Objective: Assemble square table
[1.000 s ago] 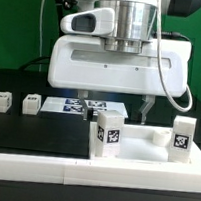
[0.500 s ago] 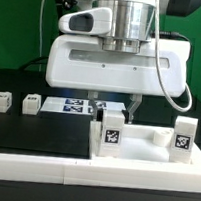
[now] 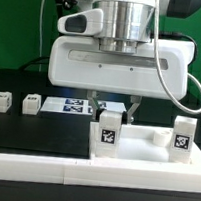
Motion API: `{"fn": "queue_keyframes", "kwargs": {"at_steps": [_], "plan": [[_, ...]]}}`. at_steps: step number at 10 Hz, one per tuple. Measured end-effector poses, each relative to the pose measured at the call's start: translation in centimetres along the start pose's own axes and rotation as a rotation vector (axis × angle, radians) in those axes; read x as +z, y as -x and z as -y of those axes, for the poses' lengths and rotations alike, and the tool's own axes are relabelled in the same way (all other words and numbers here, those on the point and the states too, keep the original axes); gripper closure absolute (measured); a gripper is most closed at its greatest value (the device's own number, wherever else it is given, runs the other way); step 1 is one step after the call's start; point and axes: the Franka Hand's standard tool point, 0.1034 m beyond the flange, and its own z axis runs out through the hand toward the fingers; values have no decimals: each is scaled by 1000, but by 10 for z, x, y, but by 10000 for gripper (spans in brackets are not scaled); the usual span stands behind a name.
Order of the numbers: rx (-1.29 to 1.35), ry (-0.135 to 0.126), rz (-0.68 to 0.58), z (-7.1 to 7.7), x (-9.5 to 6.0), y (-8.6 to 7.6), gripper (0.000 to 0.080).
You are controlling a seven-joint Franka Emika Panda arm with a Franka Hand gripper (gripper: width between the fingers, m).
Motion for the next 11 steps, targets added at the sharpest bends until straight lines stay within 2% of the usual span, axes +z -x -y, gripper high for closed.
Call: {"fn": "queue_keyframes", "kwargs": {"at_steps": [3, 7, 9, 10, 11], "plan": [[148, 4, -15, 0, 0, 1, 488], [215, 5, -14, 1, 1, 2, 483], [210, 1, -13, 7, -1, 5, 224], [206, 0, -14, 8, -1, 7, 224], [204, 0, -14, 8, 0, 12, 165]]}}
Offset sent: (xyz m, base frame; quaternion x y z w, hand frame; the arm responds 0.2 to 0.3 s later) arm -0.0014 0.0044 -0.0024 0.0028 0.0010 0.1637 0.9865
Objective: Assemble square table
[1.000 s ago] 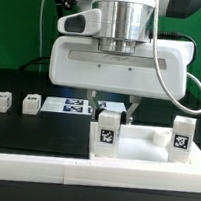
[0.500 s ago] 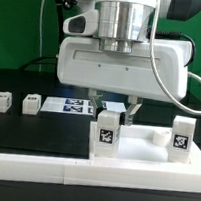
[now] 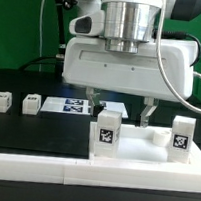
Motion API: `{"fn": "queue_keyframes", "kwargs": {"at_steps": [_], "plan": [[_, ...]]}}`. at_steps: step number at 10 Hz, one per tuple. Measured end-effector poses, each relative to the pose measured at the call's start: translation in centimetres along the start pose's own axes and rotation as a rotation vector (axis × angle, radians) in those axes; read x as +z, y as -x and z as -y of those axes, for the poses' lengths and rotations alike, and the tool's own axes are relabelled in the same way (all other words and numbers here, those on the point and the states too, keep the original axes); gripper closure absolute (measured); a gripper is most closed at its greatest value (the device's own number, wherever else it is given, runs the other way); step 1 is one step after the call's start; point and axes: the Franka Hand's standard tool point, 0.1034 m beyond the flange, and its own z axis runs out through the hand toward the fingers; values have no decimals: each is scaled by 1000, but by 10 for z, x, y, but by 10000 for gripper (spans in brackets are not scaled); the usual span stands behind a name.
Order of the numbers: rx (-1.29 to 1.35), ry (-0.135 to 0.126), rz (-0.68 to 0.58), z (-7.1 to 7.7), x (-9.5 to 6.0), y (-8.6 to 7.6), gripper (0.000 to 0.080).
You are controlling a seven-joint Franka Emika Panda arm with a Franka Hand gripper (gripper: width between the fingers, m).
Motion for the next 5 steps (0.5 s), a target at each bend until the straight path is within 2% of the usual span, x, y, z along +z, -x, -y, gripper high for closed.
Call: {"fn": "queue_keyframes", "kwargs": {"at_steps": [3, 5], "plan": [[7, -3, 17, -4, -6, 18, 153], [8, -2, 21, -6, -5, 21, 151]]}}
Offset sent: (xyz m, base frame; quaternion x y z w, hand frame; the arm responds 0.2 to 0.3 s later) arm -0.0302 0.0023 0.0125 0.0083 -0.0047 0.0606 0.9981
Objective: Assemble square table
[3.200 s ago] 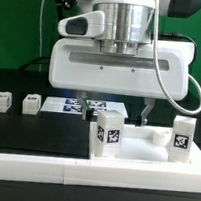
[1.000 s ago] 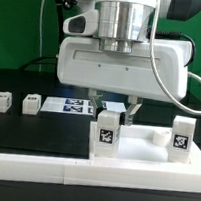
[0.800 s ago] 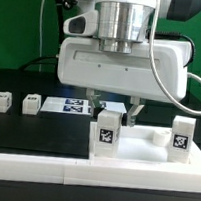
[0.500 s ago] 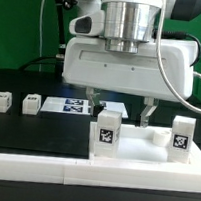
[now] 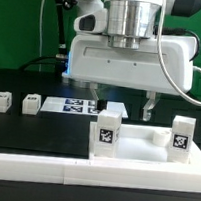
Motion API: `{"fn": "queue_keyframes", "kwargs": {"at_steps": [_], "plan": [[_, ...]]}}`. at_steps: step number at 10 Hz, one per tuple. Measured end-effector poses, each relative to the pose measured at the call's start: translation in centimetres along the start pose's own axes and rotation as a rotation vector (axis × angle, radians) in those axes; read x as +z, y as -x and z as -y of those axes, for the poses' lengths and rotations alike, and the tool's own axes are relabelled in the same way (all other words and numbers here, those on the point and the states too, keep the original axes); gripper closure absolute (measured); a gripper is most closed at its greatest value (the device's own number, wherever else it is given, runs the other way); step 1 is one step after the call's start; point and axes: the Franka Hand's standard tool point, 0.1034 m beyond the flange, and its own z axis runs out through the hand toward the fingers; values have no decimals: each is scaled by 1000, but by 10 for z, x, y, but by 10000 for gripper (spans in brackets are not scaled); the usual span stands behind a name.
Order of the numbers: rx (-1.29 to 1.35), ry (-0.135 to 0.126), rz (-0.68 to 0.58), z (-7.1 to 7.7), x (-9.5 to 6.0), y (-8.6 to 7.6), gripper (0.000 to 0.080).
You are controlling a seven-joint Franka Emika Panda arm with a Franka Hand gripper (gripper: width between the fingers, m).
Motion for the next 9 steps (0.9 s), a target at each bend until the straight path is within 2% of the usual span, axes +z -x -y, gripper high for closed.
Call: {"fn": "queue_keyframes", "kwargs": {"at_steps": [4, 5, 6, 7, 9], "plan": [[57, -5, -7, 0, -1, 2, 151], [179, -14, -18, -1, -7, 13, 151], [299, -10, -6, -3, -12, 28, 151], [378, -14, 2, -4, -14, 36, 151], [476, -35, 15, -10, -9, 40, 151]]}}
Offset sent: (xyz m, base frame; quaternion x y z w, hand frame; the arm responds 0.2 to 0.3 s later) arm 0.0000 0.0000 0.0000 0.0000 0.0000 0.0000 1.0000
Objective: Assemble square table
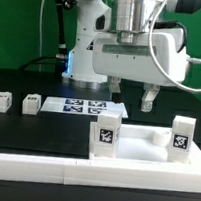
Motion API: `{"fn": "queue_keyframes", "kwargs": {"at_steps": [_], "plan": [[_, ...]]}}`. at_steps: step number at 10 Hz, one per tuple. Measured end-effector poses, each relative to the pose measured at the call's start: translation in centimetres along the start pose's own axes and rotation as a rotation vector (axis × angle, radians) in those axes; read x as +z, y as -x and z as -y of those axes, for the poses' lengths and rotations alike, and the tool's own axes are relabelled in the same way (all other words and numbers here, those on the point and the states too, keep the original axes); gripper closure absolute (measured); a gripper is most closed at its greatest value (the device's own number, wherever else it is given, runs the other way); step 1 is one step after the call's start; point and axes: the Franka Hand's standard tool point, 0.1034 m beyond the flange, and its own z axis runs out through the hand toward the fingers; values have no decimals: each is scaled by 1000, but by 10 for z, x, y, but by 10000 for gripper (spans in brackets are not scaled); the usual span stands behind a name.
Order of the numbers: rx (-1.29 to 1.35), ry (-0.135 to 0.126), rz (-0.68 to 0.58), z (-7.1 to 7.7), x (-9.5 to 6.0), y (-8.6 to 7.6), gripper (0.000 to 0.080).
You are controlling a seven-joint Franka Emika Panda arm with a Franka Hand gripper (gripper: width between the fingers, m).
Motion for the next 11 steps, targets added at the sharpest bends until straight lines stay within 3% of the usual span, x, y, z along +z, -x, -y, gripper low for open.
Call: {"fn": "queue_keyframes", "kwargs": {"at_steps": [6, 9, 11], "plan": [[24, 2, 4, -1, 1, 1, 151], [194, 25, 20, -18, 10, 8, 151], [315, -6, -4, -34, 23, 6, 151]]}}
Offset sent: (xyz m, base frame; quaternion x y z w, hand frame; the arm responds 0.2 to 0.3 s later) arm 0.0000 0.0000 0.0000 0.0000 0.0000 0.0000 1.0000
